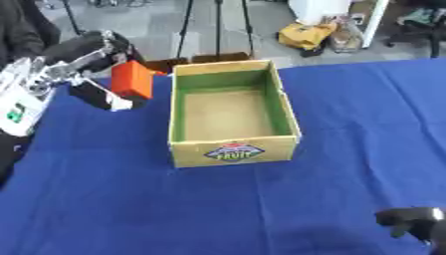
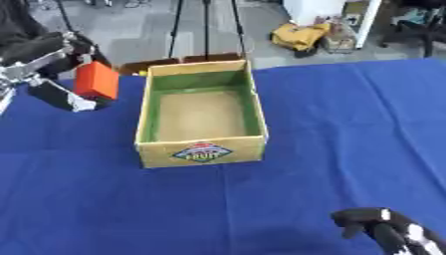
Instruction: Pick up objects on the table and place them in the box.
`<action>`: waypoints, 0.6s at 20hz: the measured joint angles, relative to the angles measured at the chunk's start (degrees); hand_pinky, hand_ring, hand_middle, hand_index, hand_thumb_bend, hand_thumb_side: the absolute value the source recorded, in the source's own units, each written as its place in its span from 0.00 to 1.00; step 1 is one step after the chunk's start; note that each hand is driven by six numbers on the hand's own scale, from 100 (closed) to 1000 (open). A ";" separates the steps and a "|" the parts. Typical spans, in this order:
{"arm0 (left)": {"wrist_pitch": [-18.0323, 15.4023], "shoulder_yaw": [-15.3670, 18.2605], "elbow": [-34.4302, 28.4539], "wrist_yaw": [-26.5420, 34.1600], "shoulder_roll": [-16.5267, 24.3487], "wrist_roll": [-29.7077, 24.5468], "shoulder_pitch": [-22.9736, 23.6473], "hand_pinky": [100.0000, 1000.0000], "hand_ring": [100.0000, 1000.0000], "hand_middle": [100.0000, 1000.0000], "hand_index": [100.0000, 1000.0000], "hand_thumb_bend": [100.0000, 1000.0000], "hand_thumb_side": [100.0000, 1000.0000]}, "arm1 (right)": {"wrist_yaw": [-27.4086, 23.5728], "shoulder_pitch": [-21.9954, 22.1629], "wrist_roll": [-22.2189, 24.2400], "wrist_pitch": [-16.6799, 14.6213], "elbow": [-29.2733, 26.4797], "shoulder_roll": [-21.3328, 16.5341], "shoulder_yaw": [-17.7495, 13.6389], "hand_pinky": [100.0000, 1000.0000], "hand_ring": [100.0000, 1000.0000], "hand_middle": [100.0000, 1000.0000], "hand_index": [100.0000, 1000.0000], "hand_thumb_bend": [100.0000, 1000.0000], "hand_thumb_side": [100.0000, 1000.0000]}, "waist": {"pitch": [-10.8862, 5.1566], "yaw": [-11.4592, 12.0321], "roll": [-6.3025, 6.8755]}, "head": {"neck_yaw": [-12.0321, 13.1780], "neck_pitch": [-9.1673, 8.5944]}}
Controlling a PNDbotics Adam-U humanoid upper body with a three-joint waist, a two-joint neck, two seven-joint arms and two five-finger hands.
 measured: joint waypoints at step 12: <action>3.29 -2.79 0.25 1.75 -5.69 -0.31 -2.00 0.00 0.01 0.07 0.30 0.06 0.06 | -0.27 -1.12 1.14 0.19 -0.05 -0.27 1.02 0.78 0.76 0.48 0.72 0.00 0.73 | 0.61 -4.56 1.31 | 0.59 -2.01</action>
